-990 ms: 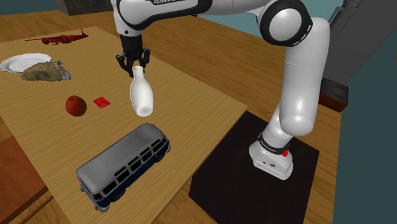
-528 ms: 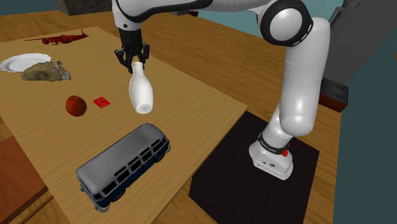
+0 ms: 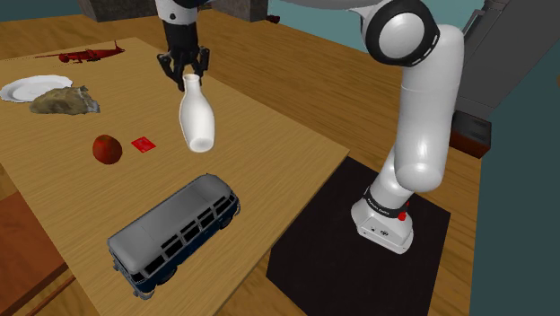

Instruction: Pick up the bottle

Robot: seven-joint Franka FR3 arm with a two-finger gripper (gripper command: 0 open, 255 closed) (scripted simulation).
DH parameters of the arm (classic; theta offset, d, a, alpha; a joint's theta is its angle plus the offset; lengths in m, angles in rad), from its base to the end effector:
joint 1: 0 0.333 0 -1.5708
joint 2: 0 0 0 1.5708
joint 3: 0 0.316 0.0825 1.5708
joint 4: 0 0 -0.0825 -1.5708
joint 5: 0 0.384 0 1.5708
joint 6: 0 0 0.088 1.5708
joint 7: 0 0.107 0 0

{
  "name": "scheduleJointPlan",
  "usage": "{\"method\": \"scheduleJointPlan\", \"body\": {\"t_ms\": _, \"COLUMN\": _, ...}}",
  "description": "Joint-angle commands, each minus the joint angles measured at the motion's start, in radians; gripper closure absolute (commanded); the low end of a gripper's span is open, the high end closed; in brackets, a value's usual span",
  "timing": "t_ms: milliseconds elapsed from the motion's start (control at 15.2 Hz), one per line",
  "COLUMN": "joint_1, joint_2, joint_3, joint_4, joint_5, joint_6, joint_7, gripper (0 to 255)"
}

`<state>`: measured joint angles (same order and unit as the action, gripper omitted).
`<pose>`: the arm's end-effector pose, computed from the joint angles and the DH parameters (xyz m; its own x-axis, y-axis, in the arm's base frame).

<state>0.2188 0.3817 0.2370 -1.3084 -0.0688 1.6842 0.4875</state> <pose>0.6173 0.2637 0.5296 0.9992 -0.0406 -0.0053 -0.0407 -0.9990 -0.0189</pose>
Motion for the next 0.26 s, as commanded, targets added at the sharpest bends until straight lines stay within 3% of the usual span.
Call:
{"method": "scheduleJointPlan", "body": {"t_ms": 0, "joint_1": 0.003, "joint_2": 0.005, "joint_3": 0.001, "joint_4": 0.038, "joint_5": -0.001, "joint_6": -0.033, "joint_7": 0.002, "gripper": 255}}
{"method": "scheduleJointPlan", "body": {"t_ms": 198, "joint_1": 0.005, "joint_2": 0.008, "joint_3": 0.001, "joint_4": 0.059, "joint_5": -0.002, "joint_6": -0.051, "joint_7": 0.002, "gripper": 255}}
